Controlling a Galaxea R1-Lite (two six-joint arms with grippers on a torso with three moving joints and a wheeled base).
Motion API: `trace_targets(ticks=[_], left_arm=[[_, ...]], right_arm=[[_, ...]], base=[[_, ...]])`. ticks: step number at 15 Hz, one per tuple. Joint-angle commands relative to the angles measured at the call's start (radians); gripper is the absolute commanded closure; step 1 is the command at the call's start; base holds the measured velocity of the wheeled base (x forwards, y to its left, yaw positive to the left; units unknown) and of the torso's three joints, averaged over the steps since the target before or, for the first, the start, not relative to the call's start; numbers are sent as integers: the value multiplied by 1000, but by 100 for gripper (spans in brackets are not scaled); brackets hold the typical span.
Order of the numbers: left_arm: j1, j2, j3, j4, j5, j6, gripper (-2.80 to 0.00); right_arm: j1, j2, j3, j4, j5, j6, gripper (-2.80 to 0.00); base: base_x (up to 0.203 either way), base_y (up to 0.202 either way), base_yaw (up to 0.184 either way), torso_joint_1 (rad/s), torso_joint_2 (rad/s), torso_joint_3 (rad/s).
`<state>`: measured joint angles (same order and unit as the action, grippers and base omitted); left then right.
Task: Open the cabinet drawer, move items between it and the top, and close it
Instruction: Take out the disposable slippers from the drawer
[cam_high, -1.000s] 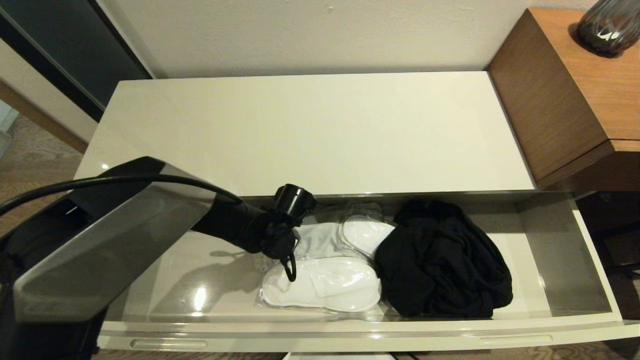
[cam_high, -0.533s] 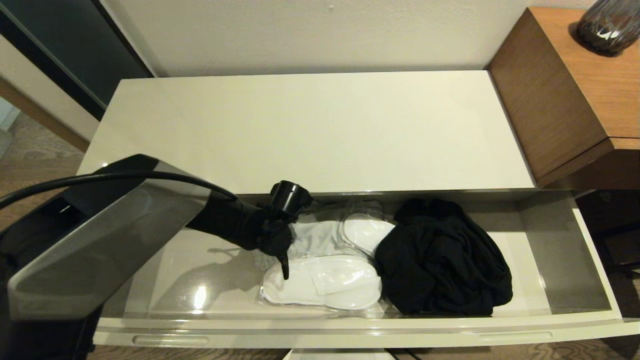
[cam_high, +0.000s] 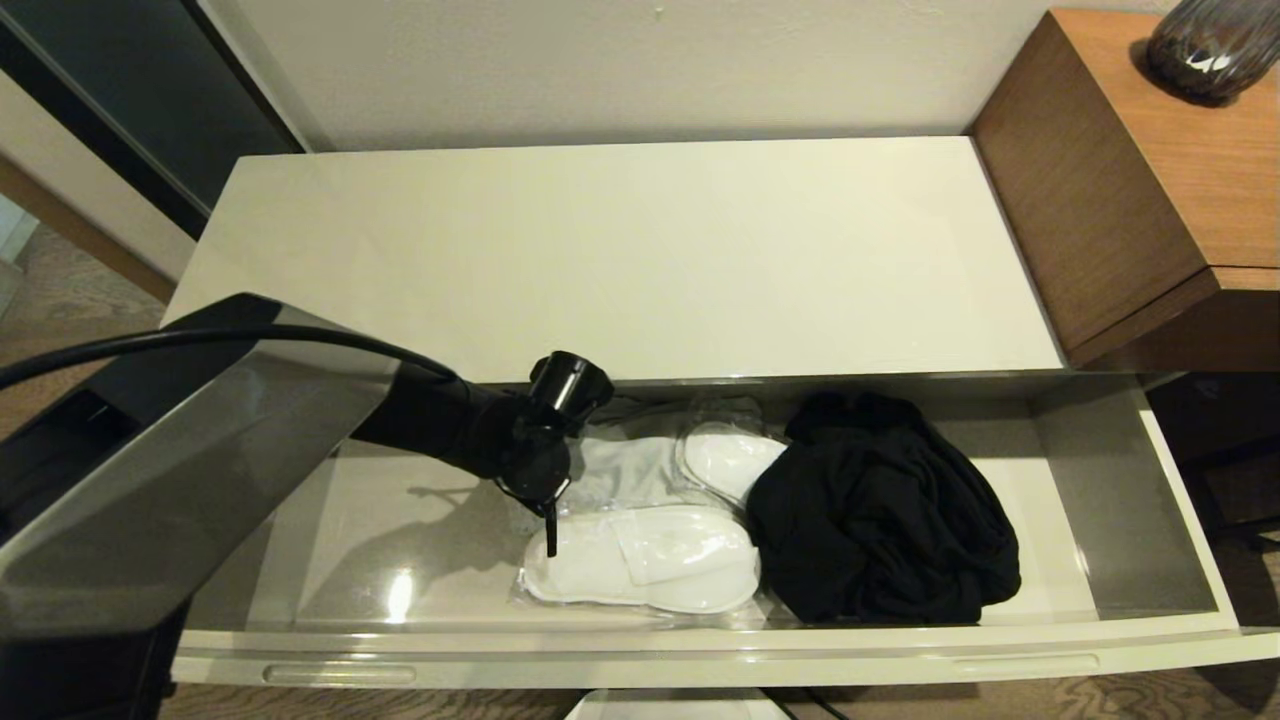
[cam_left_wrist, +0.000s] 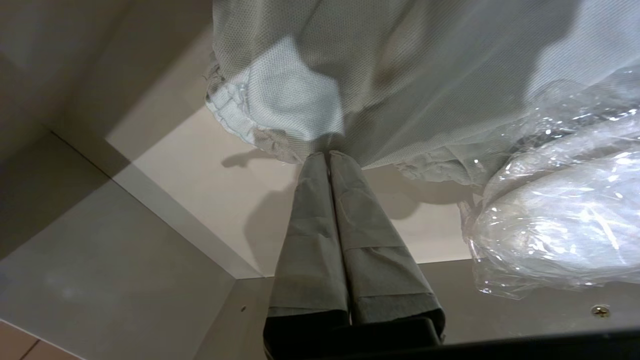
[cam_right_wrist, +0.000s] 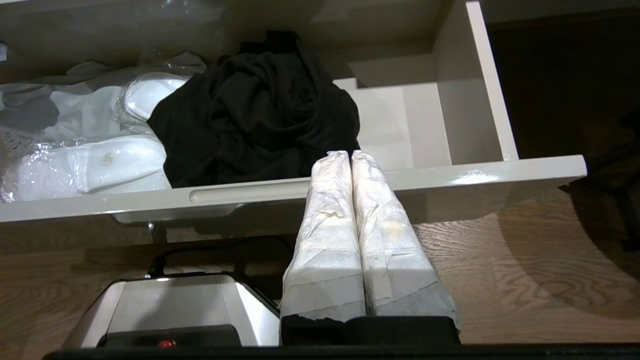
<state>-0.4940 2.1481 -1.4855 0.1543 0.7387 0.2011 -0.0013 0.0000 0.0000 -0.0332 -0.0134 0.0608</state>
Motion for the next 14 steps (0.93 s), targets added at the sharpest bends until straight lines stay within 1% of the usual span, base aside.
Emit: trace_targets(ticks=[1,4,5,6,7,8,9,11,12,13,14], left_arm=[[3,-240,-424,4,7,-6,0],[4,-243,-425,12,6,-2,0],[7,-272,-427,65,4,11,0],[10,-335,-430,129,-1,22,0],[17,-405,-432,192,-17,35,0],[37,-441,-435,240,-54,57,0],[46,-448,-437,258,-71,70,0],[55,-453,-444,231,-94,127,0],[57,-454,-443,227,-94,131,0],[78,-459,-436,197,-97,164,0],[87,-466,-422,185,-99,181,0]], right_arm=[[0,2,0,-1,0,1,0],[0,2,0,-1,0,1,0],[0,2,0,-1,0,1,0],[0,2,0,-1,0,-1,0],[0,2,0,-1,0,1,0],[0,2,0,-1,0,1,0],[0,2,0,-1,0,1,0],[0,2,0,-1,0,-1,0],[0,2,0,-1,0,-1,0],[0,2,0,-1,0,0,0],[0,2,0,-1,0,0,0]], base=[[0,0,0,0,0,0],[0,0,0,0,0,0],[0,0,0,0,0,0],[0,0,0,0,0,0],[0,0,0,0,0,0],[0,0,0,0,0,0],[0,0,0,0,0,0],[0,0,0,0,0,0],[0,0,0,0,0,0],[0,0,0,0,0,0],[0,0,0,0,0,0]])
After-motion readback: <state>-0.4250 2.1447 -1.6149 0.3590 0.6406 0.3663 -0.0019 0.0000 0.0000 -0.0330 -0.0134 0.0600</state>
